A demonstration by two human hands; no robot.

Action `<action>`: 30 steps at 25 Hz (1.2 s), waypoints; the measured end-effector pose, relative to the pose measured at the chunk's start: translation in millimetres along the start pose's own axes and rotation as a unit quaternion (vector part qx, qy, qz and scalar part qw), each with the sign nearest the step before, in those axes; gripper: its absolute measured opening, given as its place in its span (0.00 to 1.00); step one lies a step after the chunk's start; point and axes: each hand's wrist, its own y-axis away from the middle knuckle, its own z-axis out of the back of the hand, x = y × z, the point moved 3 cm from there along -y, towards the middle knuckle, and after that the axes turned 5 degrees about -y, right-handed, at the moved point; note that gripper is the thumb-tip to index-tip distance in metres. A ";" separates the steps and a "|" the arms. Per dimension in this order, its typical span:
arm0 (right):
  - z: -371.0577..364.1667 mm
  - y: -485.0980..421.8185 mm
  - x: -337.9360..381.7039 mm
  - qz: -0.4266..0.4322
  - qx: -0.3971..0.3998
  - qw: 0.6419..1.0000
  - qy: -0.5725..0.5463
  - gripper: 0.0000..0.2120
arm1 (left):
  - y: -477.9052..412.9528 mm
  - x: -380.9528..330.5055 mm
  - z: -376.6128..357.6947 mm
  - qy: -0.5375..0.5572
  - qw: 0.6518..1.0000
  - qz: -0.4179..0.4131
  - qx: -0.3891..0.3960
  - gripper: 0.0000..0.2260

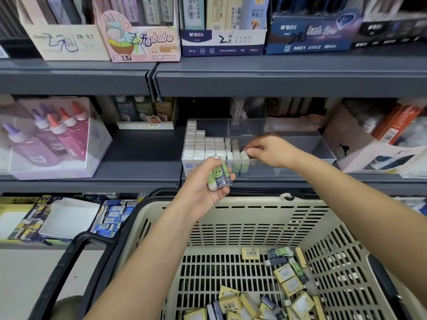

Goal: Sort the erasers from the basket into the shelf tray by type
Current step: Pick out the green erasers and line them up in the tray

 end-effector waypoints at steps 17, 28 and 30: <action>-8.0 56.4 29.0 0.048 0.012 0.968 -0.247 0.05 | 3.6 12.1 -14.1 -0.066 0.995 -0.019 0.075 0.06; 44.1 20.5 7.9 -0.013 -0.177 0.939 -0.296 0.06 | 1.3 -0.8 5.7 0.036 0.997 -0.064 -0.019 0.04; 35.8 6.1 6.1 -0.028 -0.167 0.949 -0.265 0.09 | 2.6 0.1 5.7 0.044 0.998 -0.048 -0.013 0.04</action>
